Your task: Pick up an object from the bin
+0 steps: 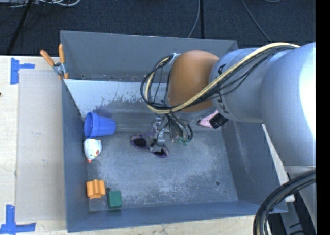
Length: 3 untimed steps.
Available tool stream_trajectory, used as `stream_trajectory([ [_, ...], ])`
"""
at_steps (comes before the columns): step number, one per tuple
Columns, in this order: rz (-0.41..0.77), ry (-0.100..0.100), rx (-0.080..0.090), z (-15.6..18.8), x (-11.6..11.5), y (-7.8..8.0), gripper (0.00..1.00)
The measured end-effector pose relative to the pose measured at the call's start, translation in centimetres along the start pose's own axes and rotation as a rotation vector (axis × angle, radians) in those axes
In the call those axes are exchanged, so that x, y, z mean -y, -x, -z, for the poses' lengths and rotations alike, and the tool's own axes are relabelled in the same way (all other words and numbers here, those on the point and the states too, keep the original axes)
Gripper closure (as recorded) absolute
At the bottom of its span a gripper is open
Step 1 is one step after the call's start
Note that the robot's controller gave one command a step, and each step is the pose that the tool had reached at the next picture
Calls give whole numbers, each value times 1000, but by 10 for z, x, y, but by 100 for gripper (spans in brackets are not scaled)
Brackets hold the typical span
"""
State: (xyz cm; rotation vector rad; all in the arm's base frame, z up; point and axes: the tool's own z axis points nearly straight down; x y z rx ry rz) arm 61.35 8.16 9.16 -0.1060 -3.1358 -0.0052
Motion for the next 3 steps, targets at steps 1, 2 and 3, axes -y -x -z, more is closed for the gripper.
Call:
stream_trajectory([
  [1, -1, 0, 0, 0, 0, 0, 100],
  [2, 20, -1, -4, 53, 0, 4, 100],
  [3, 20, 0, -2, 114, -14, 2, 100],
])
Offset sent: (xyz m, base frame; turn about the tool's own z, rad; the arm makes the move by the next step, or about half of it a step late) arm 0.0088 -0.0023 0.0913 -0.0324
